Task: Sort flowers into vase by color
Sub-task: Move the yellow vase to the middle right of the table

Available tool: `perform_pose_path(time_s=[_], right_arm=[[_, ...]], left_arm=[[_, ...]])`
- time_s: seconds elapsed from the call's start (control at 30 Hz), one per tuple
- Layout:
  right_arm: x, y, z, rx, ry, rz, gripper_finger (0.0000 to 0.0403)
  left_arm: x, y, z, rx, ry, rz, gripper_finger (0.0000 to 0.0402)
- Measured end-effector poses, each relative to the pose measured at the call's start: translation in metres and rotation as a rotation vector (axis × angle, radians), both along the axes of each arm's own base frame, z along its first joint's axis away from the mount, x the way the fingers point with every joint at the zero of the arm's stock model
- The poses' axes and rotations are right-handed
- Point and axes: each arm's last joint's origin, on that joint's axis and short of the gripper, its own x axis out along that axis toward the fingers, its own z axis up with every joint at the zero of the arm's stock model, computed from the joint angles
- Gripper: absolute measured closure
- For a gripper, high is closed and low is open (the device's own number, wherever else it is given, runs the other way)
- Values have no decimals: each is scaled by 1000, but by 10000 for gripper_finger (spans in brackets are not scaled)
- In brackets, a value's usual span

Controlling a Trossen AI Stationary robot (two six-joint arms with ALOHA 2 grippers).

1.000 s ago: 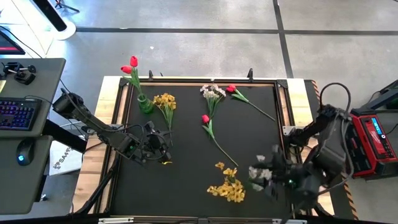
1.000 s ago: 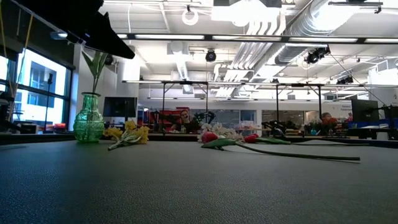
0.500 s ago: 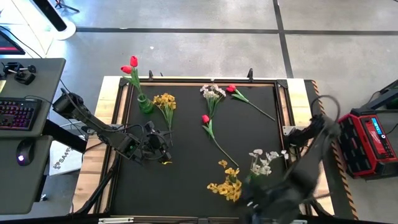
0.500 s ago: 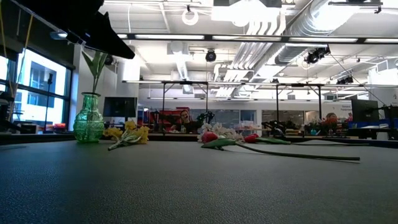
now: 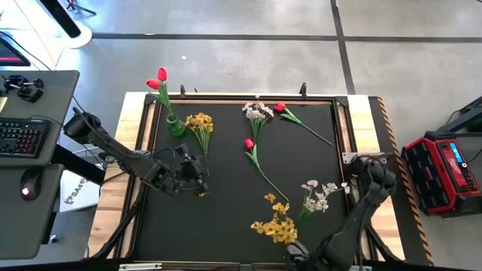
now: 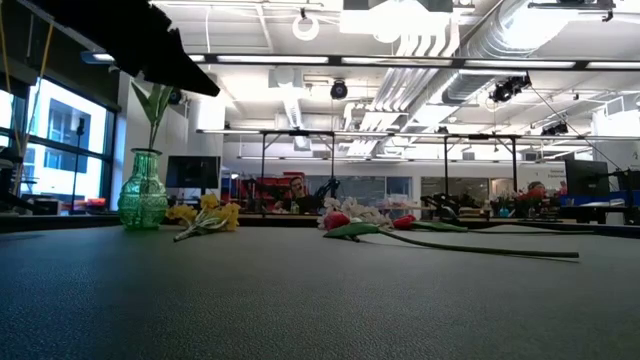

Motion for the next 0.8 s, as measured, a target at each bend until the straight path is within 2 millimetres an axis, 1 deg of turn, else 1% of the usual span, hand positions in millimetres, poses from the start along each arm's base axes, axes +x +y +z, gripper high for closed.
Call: perform_pose_path(time_s=[0.07, 0.1, 0.17, 0.27, 0.33, 0.4, 0.43, 0.47, 0.5, 0.6, 0.7, 0.8], right_arm=[[-2, 6, -7, -20, 1, -25, 179], [-5, 9, -9, -39, -27, -39, 179], [-15, 15, -8, -109, -133, -83, 179], [-38, 25, -6, -214, -290, -185, 179], [-51, 31, -7, -249, -376, -266, 179], [-60, 36, -10, -300, -525, -350, 179], [-62, 38, -13, -335, -592, -365, 179], [-65, 40, -17, -371, -618, -345, 179], [-68, 40, -20, -412, -604, -298, 179], [-73, 35, -24, -486, -468, -160, 179], [-70, 25, -27, -585, -352, -3, 179], [-68, 13, -28, -686, -259, 101, 179]], left_arm=[[3, 3, 0, 2, 26, -16, 312], [4, 5, 0, 4, 39, -23, 312], [5, 8, 0, 11, 58, -26, 312], [6, 12, 0, 14, 60, -11, 312], [7, 13, 0, 13, 60, -6, 312], [7, 14, 0, 10, 58, -1, 312], [7, 14, 0, 9, 57, -1, 312], [7, 14, 0, 8, 57, -1, 312], [7, 14, 0, 7, 57, -1, 312], [7, 13, 0, -1, 48, 2, 312], [7, 13, 0, -21, 28, 11, 312], [7, 13, 0, -45, 11, 19, 312]])
